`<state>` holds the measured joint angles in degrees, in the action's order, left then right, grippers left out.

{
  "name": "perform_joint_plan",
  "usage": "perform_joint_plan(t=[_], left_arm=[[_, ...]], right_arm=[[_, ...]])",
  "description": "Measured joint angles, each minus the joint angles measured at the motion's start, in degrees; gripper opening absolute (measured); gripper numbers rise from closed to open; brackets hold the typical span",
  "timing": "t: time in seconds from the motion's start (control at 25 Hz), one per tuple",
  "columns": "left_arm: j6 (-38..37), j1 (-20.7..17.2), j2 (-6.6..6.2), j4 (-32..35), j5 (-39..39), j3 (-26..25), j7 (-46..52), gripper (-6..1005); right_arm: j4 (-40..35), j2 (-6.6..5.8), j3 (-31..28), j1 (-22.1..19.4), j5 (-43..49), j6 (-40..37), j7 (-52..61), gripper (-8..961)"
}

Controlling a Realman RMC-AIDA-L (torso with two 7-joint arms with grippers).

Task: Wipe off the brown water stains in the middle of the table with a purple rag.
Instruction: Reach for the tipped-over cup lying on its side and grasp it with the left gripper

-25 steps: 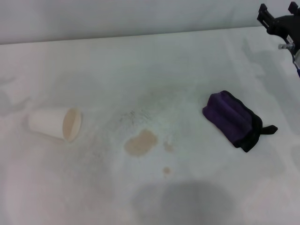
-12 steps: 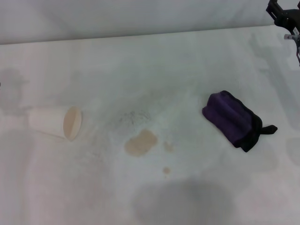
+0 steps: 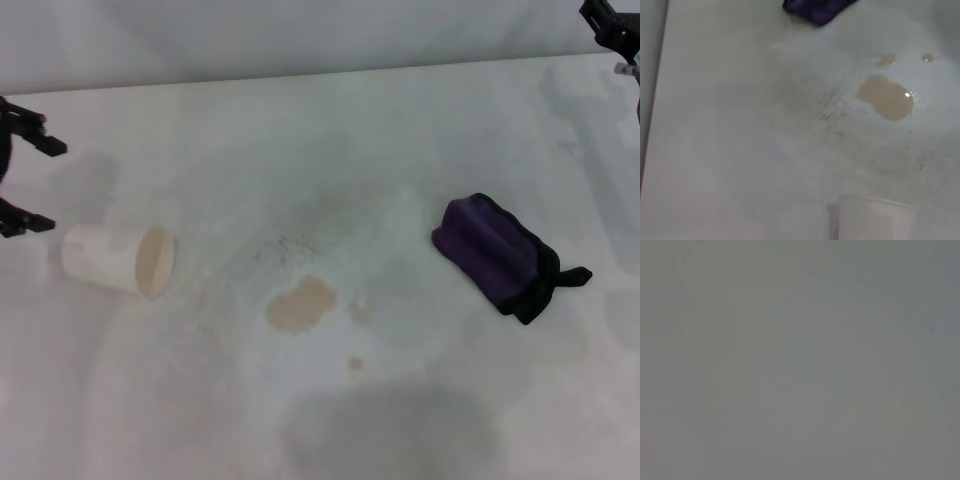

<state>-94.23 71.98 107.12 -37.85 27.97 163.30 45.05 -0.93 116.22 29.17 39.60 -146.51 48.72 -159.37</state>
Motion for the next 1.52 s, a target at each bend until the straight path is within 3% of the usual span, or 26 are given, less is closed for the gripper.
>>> perform_joint_plan(t=[0.32,0.52,1.04,1.52], left_arm=[[5.64,-0.11,3.79,3.77,3.52,-0.05,-0.23,870],[8.75,-0.58,5.36,4.61,3.47,-0.09,-0.11,867],[16.11,-2.72,7.25,8.52,3.70,-0.10,0.10,861],[22.55,-5.73,7.11,13.42,2.08,-0.18,-0.41,854]], right_arm=[[0.18,0.00,-0.07,-0.15,0.00,-0.04,0.02,873],[0.48,-0.03,-0.08,-0.13,0.03,-0.08,0.02,872],[0.58,-0.03,0.29,-0.53,0.24,0.30,0.02,872],[0.58,-0.12,0.09,-1.26,0.27,0.28,0.02,872]])
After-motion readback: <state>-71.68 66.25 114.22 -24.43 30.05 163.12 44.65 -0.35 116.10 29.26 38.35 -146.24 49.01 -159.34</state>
